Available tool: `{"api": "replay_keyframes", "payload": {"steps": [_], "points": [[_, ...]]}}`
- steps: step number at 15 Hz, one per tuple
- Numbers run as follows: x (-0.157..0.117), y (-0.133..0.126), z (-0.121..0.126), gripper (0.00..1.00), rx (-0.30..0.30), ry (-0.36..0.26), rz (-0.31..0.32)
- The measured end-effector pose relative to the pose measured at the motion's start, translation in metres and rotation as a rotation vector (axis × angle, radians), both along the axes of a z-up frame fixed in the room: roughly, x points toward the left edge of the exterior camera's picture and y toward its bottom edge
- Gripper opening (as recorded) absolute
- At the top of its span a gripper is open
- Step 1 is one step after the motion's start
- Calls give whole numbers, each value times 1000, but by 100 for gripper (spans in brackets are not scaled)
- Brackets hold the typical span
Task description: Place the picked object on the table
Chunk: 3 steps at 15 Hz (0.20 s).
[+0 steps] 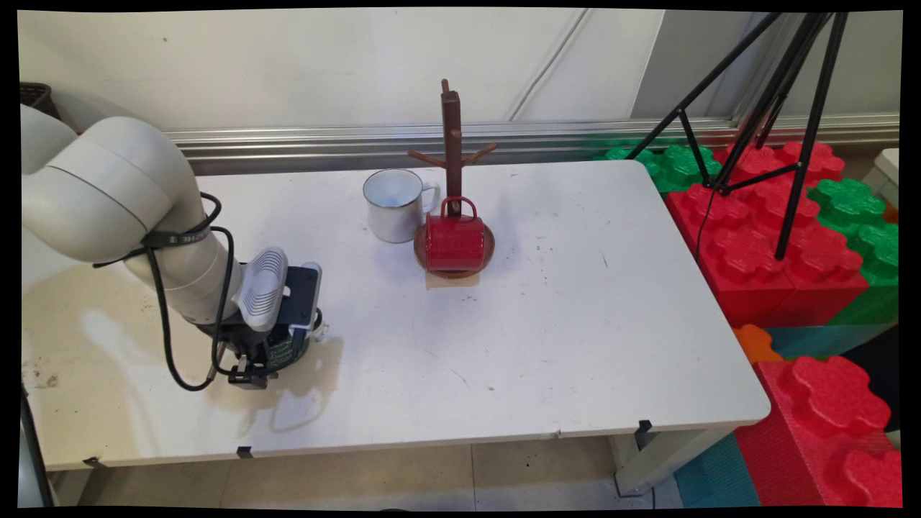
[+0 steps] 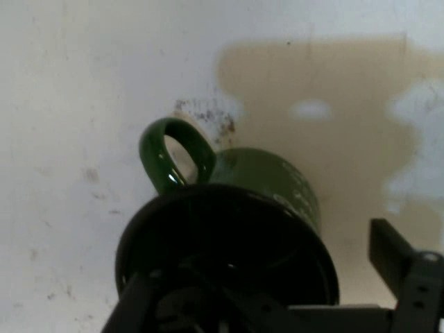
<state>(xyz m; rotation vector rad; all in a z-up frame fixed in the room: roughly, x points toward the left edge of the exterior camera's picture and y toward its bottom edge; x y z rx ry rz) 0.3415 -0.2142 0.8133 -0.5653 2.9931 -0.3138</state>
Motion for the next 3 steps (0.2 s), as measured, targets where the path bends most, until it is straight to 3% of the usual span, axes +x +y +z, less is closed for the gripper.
{"api": "replay_keyframes", "payload": {"steps": [3], "points": [[-1,-2,0,100,-8,-3,2]]}}
